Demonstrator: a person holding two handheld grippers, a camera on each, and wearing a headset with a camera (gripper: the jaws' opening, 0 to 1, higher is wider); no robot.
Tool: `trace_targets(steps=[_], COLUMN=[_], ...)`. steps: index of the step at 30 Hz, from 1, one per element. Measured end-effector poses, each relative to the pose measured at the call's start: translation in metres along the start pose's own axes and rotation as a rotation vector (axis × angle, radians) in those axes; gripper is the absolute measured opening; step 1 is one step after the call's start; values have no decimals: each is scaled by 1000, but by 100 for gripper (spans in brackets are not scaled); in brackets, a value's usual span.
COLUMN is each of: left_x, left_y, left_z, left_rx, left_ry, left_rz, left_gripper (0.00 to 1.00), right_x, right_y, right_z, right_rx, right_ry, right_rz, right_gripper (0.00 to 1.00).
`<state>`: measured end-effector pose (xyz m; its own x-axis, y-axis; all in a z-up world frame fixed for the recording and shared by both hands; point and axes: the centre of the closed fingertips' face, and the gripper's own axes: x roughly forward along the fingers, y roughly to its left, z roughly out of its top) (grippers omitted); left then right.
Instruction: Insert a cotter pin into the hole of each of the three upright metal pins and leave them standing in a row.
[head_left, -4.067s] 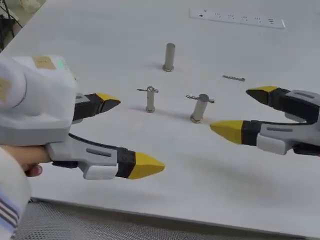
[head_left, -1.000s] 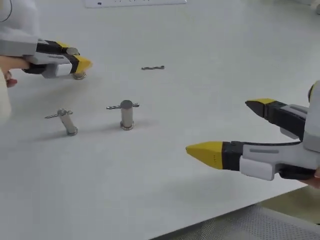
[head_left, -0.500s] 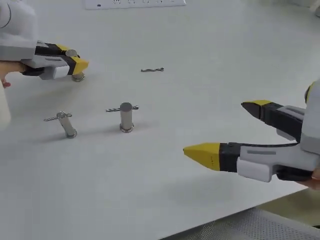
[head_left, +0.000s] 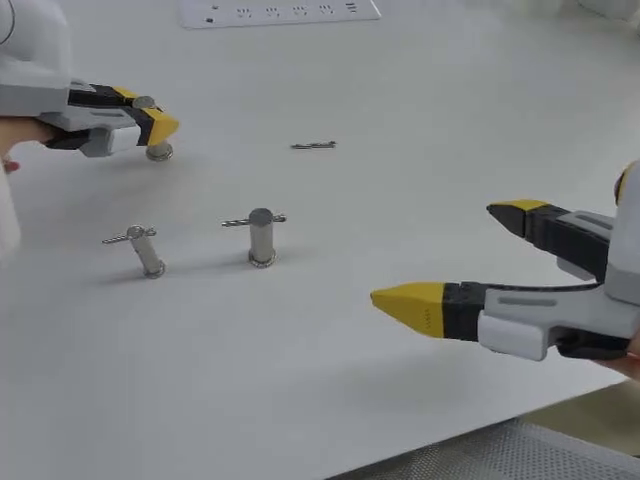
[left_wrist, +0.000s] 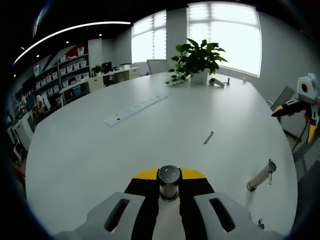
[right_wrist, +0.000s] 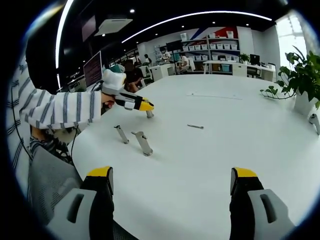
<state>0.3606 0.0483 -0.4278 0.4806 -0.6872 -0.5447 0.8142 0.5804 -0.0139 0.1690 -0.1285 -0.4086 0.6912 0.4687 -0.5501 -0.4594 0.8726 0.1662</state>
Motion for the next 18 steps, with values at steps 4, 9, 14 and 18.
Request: trace_targets(steps=[4, 9, 14, 18], left_x=[-15, -39, -57, -72], left_y=[-6, -19, -33, -49], left_z=[5, 12, 20, 25], left_rx=[-17, 4, 38, 64], left_ry=[-5, -12, -35, -52], left_rz=[-4, -5, -10, -12], left_gripper=[10, 10, 10, 10], right_x=[0, 0, 0, 0], right_y=[3, 7, 11, 15], right_z=[2, 6, 7, 9], right_rx=[-6, -20, -36, -47], right_ry=[-10, -18, -20, -27], right_rz=[8, 25, 39, 46], right_gripper=[96, 96, 96, 96])
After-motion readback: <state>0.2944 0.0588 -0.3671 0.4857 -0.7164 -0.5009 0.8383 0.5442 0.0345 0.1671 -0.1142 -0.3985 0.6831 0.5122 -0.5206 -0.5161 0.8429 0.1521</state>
